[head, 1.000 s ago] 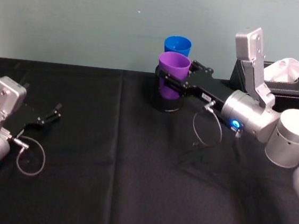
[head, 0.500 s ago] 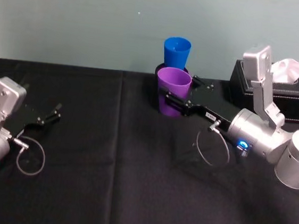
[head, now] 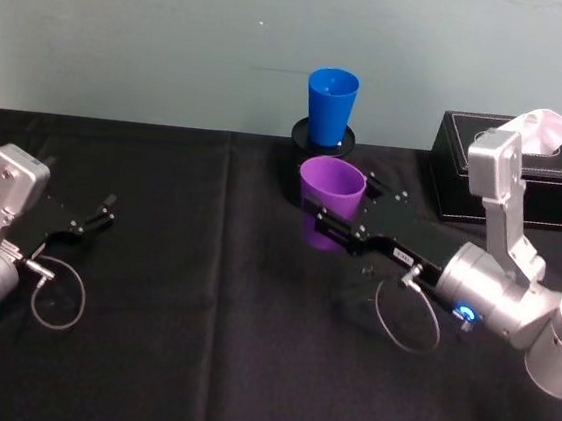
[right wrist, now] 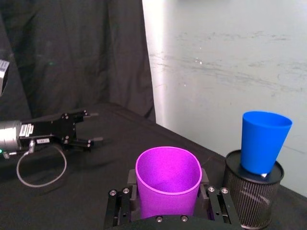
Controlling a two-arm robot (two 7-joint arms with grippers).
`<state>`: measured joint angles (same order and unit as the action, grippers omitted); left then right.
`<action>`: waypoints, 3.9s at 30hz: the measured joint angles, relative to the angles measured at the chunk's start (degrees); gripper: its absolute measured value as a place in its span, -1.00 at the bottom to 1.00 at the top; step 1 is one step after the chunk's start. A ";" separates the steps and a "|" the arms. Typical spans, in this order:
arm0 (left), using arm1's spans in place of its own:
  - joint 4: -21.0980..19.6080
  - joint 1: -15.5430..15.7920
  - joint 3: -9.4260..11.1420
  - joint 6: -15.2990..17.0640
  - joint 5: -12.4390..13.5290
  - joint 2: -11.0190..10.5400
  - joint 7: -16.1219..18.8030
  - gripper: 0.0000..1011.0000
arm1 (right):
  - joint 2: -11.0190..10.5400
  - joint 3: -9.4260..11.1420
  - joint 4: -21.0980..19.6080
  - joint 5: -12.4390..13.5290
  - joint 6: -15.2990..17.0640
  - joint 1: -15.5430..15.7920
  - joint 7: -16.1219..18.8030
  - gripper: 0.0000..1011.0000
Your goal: Pick up one cup with a gripper and tap it against the other cup.
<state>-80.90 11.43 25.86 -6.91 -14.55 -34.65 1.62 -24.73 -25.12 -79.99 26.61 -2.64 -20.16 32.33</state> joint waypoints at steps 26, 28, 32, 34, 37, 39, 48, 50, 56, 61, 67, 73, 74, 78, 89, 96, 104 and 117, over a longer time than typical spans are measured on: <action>0.00 0.00 0.00 0.00 0.00 0.00 0.00 0.98 | 4.29 -0.14 12.08 -4.17 -9.05 1.62 0.48 0.42; 0.00 0.00 0.00 0.00 0.00 0.00 0.00 0.98 | 4.54 -0.03 12.71 -4.22 -9.05 1.49 0.50 0.42; 0.00 0.00 0.00 0.00 0.00 0.00 0.00 0.98 | 5.17 0.23 14.38 -4.41 -9.04 1.07 0.64 0.42; 0.00 0.00 0.00 0.00 0.00 0.00 0.00 0.98 | 5.30 0.34 14.72 -4.44 -8.98 1.02 0.69 0.42; 0.00 0.00 0.00 0.00 0.00 0.00 0.00 0.98 | 5.50 0.51 15.08 -4.45 -8.83 0.96 0.93 0.42; 0.00 0.00 0.00 0.00 0.00 0.00 0.00 0.98 | 5.64 0.62 15.33 -4.48 -8.69 0.88 1.01 0.42; 0.00 0.00 0.00 0.00 0.00 0.00 0.00 0.98 | 5.73 0.83 15.38 -4.44 -8.22 0.88 1.00 0.42; 0.00 0.00 0.00 0.00 0.00 0.00 0.00 0.98 | 5.72 0.80 15.36 -4.44 -8.24 0.89 0.99 0.42; 0.00 0.00 0.00 0.00 0.01 0.00 0.00 0.98 | 5.70 0.77 15.31 -4.41 -8.31 0.91 0.98 0.62; 0.00 0.00 0.00 0.00 0.01 0.00 0.00 0.98 | 5.67 0.74 15.29 -4.40 -8.34 0.93 0.97 0.90; 0.00 0.00 0.00 0.00 0.00 0.00 0.00 0.98 | 5.63 0.70 15.24 -4.39 -8.37 0.93 0.97 0.98; 0.00 0.00 0.00 0.00 0.00 0.00 0.00 0.98 | 5.62 0.69 15.21 -4.39 -8.40 0.93 0.97 0.98; 0.00 0.00 0.00 0.00 0.00 0.00 0.00 0.98 | 5.62 0.70 15.20 -4.35 -8.49 0.94 1.05 0.98; 0.00 0.00 0.00 0.00 0.00 0.00 0.00 0.98 | 5.71 0.97 15.07 -4.26 -9.62 1.02 1.45 0.98; 0.00 0.00 0.00 0.00 0.00 0.00 0.00 0.98 | 6.31 3.48 11.73 -4.69 -12.99 2.50 -1.58 0.98; 0.00 0.00 0.00 0.00 0.00 0.00 0.00 0.98 | 7.20 6.67 6.99 -6.03 -13.10 4.28 -7.23 0.98; 0.00 0.00 0.00 0.00 0.00 0.00 0.00 0.98 | 8.90 9.35 2.04 -9.81 -7.10 6.08 -16.62 0.98; 0.00 0.00 0.00 0.00 0.00 0.00 0.00 0.98 | 13.77 13.68 -0.02 -14.53 3.05 8.60 -30.50 0.98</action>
<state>-80.90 11.43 25.86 -6.91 -14.55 -34.64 1.62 -10.96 -11.44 -80.01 12.08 0.42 -11.55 1.83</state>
